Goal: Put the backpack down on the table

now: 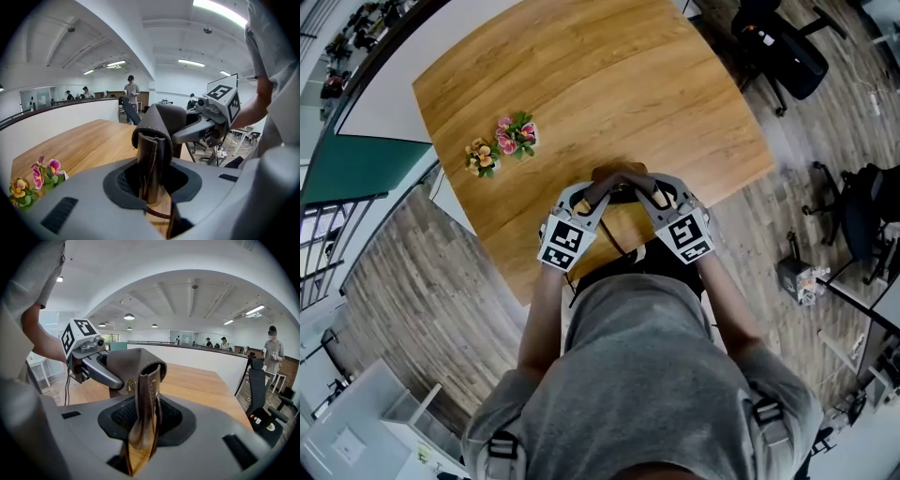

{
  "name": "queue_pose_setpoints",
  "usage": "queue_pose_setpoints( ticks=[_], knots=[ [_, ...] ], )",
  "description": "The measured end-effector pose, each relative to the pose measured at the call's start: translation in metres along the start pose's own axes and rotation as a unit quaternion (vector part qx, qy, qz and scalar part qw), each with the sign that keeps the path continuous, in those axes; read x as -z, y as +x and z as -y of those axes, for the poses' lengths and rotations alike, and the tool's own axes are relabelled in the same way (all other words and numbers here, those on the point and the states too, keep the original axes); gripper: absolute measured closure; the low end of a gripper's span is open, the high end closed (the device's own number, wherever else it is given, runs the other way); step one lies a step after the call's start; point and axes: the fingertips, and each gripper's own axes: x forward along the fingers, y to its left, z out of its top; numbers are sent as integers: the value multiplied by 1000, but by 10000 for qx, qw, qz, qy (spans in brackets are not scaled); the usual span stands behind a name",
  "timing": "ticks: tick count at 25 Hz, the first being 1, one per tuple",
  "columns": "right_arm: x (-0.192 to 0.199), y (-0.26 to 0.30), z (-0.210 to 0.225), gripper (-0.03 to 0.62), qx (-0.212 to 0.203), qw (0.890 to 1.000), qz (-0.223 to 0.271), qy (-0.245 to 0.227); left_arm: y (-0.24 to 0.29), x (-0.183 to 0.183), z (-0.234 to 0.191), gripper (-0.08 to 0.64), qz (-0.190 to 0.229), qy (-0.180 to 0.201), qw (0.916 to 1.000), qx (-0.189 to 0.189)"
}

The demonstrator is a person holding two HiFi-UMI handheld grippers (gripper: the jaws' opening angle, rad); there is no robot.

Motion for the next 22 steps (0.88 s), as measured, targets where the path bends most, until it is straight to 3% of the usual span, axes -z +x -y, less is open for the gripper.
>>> queue_pose_setpoints(
  ticks=[10,22],
  knots=[
    [21,24,11,485,-111,9995,-207,-211,21,19,-13,453,-260,-63,9996,-44],
    [39,41,19,480,-148,9987,-435,-219,40,36,-23,446,-657,218,9976,6]
  ],
)
